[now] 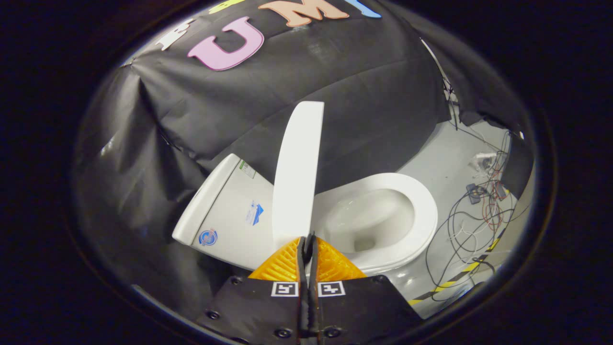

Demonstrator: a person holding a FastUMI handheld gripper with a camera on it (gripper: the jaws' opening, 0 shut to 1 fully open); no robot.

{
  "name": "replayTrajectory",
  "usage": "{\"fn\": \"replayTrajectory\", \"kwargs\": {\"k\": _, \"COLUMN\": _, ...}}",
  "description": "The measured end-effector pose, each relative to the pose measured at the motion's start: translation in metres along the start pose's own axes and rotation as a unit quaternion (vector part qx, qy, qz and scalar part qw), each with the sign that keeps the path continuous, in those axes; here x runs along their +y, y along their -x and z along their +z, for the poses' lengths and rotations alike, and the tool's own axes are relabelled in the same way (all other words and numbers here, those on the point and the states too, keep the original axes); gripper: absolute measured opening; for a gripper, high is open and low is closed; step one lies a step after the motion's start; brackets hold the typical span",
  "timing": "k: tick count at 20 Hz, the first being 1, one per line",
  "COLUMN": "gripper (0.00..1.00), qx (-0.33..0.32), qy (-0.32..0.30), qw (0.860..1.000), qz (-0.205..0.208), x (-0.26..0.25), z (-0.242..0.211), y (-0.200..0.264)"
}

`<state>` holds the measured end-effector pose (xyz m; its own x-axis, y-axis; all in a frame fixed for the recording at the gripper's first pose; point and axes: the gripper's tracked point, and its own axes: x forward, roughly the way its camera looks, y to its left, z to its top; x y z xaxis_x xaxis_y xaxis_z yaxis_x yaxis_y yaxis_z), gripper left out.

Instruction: Open the toilet lid.

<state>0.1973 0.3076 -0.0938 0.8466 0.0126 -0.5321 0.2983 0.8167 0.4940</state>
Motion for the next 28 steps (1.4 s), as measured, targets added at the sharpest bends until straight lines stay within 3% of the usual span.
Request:
{"fn": "replayTrajectory", "kwargs": {"k": 12, "gripper": 0.01, "qx": -0.02, "qy": 0.036, "qw": 0.999, "qz": -0.023, "x": 0.057, "z": 0.004, "y": -0.001}}
{"fn": "replayTrajectory", "kwargs": {"k": 28, "gripper": 0.01, "qx": -0.03, "qy": 0.08, "qw": 0.996, "qz": 0.006, "x": 0.138, "z": -0.005, "y": -0.016}}
